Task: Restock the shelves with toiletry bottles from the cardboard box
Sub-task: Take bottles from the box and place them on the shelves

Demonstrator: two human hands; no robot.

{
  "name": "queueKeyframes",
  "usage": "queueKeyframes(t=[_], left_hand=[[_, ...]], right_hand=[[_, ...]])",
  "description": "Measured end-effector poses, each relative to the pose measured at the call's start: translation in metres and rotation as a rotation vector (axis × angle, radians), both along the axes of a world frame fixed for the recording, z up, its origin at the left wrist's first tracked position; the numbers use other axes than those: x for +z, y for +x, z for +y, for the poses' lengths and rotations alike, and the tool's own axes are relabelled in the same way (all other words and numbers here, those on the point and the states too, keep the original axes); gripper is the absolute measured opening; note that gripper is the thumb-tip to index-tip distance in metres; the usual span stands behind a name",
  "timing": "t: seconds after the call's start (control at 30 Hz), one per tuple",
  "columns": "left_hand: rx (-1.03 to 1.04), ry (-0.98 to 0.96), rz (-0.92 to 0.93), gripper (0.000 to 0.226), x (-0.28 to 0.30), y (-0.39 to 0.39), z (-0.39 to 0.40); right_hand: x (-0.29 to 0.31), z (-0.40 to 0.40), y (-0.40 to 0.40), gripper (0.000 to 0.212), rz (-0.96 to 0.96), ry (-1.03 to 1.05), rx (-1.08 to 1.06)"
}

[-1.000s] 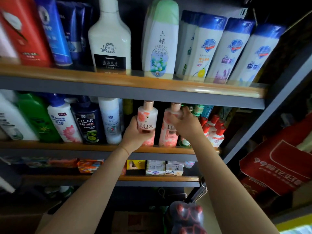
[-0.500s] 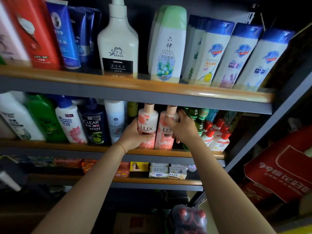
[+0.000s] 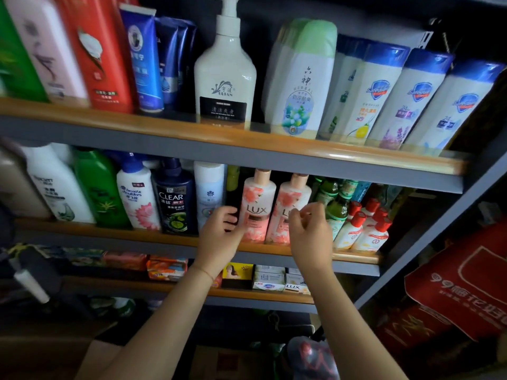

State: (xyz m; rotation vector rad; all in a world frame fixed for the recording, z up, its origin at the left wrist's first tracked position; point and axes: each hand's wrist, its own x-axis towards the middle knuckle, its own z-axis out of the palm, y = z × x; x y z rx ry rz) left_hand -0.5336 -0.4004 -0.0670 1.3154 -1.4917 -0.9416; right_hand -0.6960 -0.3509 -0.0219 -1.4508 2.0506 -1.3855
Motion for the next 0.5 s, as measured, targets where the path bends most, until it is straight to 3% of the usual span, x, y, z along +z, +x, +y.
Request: queueKeyframes(t=[0.1,0.2,0.3,0.5], left_hand=[[0.169,-0.097,-0.013,0.027,0.002,0.021,0.005],[0.249,-0.082,0.005,0.038,0.003,0.038,-0.001],[0.186,0.014,-0.066,0.053,0.003,0.051,-0.003],[0.026,0.173,-0.021,0.061,-0.001,0.068,-0.005]], right_hand=[[-0.008,0.001,0.031,0.012,-0.036,0.083,0.272],[-0.016,-0.013,0.067,0.044,-0.288,0.324,0.491],[-0.022,-0.03,0.092,0.067,-0.367,0.455,0.484],[-0.042,-0.049,0.111,0.066,-0.422,0.426,0.434]])
